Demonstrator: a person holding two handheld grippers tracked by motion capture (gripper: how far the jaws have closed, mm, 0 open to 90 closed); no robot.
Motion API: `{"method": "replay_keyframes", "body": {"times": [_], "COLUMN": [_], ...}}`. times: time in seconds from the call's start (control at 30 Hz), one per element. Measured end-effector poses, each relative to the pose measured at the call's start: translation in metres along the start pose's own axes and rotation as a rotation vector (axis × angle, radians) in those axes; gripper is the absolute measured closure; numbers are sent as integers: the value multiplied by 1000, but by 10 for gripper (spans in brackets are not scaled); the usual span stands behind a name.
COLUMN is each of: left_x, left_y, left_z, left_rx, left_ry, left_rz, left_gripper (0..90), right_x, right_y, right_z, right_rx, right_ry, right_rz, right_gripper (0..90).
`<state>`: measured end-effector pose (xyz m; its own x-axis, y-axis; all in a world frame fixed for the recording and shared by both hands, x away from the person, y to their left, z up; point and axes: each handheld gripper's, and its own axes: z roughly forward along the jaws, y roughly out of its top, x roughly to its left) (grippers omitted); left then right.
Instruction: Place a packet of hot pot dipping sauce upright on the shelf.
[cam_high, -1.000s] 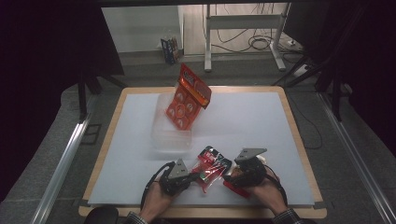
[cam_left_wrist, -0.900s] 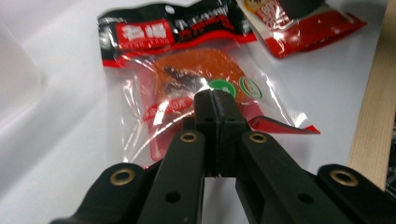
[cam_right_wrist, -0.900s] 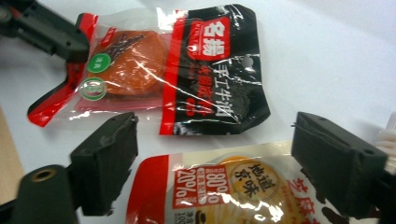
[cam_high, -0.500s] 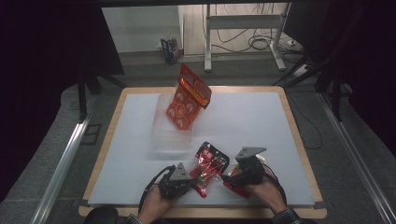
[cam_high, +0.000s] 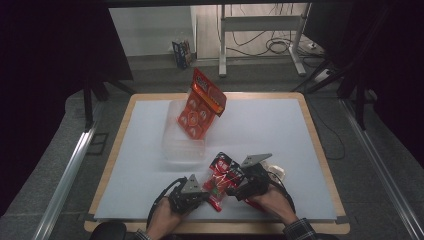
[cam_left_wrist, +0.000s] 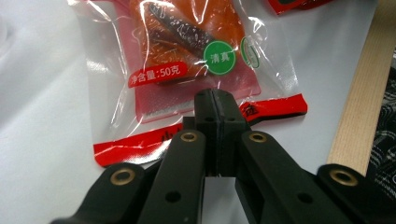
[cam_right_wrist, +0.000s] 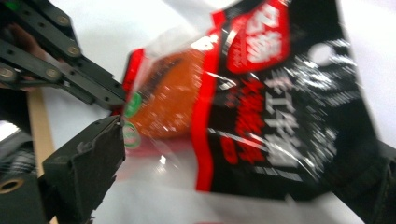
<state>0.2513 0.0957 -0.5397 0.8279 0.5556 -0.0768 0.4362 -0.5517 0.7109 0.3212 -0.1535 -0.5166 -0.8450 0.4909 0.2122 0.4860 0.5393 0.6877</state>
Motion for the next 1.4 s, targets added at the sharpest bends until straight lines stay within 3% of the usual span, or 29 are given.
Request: {"method": "replay_keyframes", "body": {"times": [0.2, 0.4, 0.67, 0.8, 0.97, 1.27, 1.4], "left_x": [1, 2, 1, -2, -5, -9, -7], "left_y": [-1, -1, -2, -3, -4, -3, -3], "left_z": [0, -1, -1, -4, -7, -19, -20], "left_rx": [0, 3, -8, 1, 9, -91, -101], "left_ry": [-3, -3, 3, 14, 12, 75, 80], "left_rz": [-4, 1, 7, 33, 47, 53, 41], "left_gripper": [900, 900, 894, 852, 705, 412, 304], "right_x": [-1, 7, 16, 15, 20, 22, 19], "right_y": [9, 19, 23, 26, 30, 40, 44], "right_z": [7, 13, 20, 19, 18, 2, -4], "right_rx": [-26, -14, 63, 25, 10, -34, -55], "right_ry": [101, 163, 171, 212, 208, 147, 130], "right_rz": [29, 36, 4, 40, 33, -25, -24], "right_gripper": [69, 144, 528, 651, 679, 682, 684]}}
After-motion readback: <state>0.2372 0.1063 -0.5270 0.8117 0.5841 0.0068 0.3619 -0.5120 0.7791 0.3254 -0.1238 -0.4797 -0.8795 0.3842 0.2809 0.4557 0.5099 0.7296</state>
